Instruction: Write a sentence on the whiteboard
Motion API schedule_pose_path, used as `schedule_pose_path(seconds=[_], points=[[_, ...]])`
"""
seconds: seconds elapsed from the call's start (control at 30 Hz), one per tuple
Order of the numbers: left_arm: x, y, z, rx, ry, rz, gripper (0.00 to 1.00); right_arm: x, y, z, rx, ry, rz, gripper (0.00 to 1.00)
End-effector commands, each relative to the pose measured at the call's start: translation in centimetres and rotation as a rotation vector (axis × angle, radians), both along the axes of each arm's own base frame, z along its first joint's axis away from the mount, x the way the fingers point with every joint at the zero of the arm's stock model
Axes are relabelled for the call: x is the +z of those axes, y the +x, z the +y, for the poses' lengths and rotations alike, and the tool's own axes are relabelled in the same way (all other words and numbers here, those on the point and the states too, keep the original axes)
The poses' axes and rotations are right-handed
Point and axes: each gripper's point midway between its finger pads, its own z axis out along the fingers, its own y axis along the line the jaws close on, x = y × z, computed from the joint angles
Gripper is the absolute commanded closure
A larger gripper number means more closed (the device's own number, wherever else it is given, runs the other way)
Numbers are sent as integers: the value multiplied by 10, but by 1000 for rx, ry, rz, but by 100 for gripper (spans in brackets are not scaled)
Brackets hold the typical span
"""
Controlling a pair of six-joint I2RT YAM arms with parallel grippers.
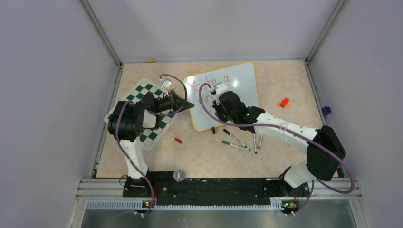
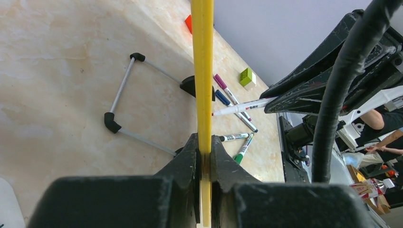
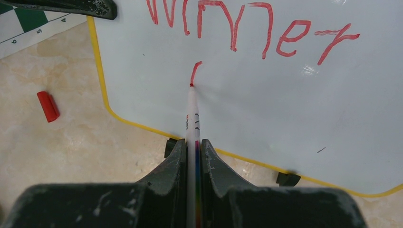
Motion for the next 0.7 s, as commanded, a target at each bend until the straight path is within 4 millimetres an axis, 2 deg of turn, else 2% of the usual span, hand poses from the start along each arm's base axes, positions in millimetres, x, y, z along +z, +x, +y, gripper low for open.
schedule_pose_path(seconds=[0.0,0.4,0.67], points=[[23,7,3,17,1,-159,100,21,13,7,-14,12,-58,100],[23,6,3,18,1,-162,100,30,24,11,-22,16,-79,100],[23,6,3,15,1,-161,100,31,30,5,-47,2,-88,100]])
